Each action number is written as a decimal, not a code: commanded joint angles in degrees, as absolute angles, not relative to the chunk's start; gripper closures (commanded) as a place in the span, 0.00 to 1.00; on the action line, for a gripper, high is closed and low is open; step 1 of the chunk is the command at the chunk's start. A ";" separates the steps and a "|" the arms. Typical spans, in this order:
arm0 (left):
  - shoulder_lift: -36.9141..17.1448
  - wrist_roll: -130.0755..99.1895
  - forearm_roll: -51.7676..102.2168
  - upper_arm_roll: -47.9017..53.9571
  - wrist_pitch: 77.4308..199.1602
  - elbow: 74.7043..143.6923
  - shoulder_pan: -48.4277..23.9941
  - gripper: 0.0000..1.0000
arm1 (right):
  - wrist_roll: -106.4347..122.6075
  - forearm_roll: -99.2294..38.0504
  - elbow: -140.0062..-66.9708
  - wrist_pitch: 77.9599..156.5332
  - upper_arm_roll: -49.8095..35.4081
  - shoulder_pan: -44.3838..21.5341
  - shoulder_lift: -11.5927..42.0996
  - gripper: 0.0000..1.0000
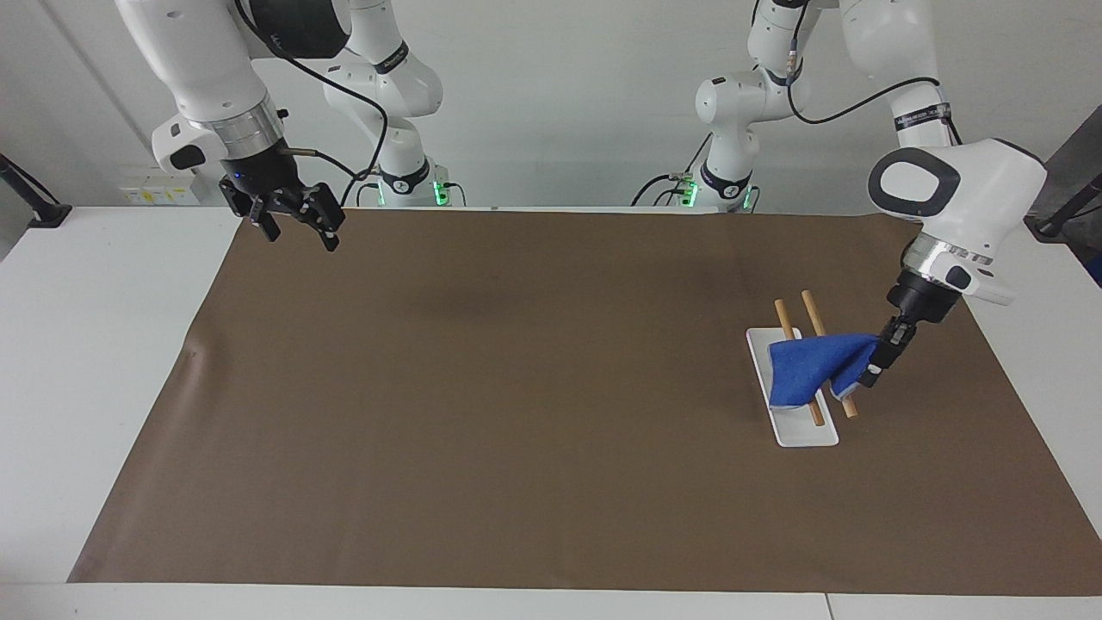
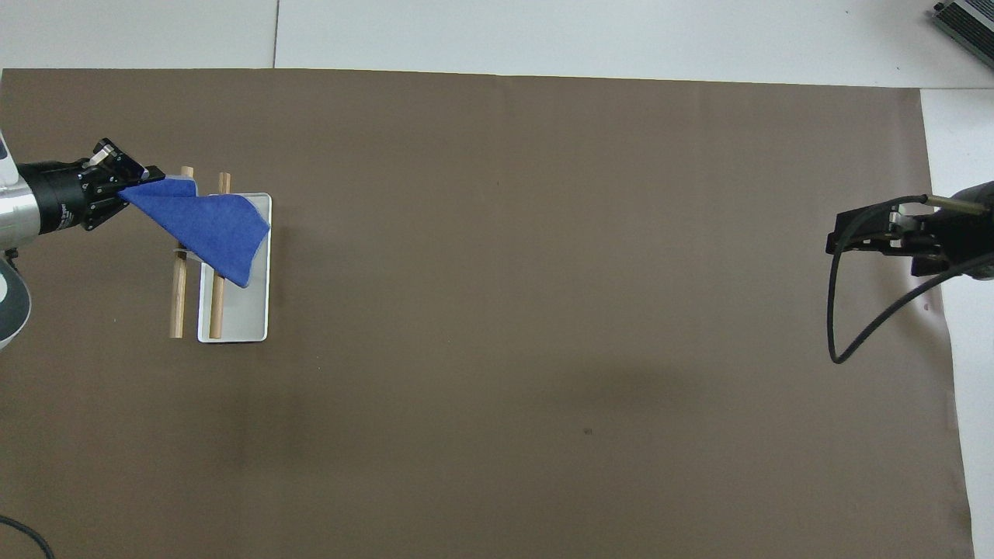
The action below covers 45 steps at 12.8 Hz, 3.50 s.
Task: Right arm passes towel to left arm to hang
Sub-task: 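Lower the towel with the left gripper over the wooden sticks on the tray, then open the left gripper and draw it back from the towel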
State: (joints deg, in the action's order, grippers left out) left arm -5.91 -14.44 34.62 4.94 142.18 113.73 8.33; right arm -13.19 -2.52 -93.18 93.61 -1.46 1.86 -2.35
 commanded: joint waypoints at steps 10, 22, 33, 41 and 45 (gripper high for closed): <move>-0.88 -7.73 34.54 5.36 141.94 123.83 13.27 1.00 | -6.77 -0.09 -91.58 88.86 6.85 -2.54 -1.32 0.00; 1.49 -8.17 34.54 5.27 145.63 130.61 13.19 1.00 | -7.03 -1.14 -95.01 90.18 6.59 -2.46 -2.90 0.00; -1.92 -7.82 34.45 5.01 145.85 122.55 15.63 0.12 | -7.03 -1.14 -95.01 90.26 6.59 -2.46 -2.90 0.00; -2.90 -12.39 18.33 5.01 116.93 101.45 17.41 0.15 | -7.03 -1.14 -94.92 90.26 6.59 -2.46 -2.90 0.00; -2.55 -14.41 4.69 6.68 101.81 92.04 12.85 0.15 | -7.03 -1.14 -94.92 90.26 6.59 -2.46 -2.99 0.00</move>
State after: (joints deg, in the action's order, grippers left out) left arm -1.91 -12.90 10.15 6.55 107.78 96.32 16.04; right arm -7.64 -1.01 -93.62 89.86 6.47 -2.64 -1.79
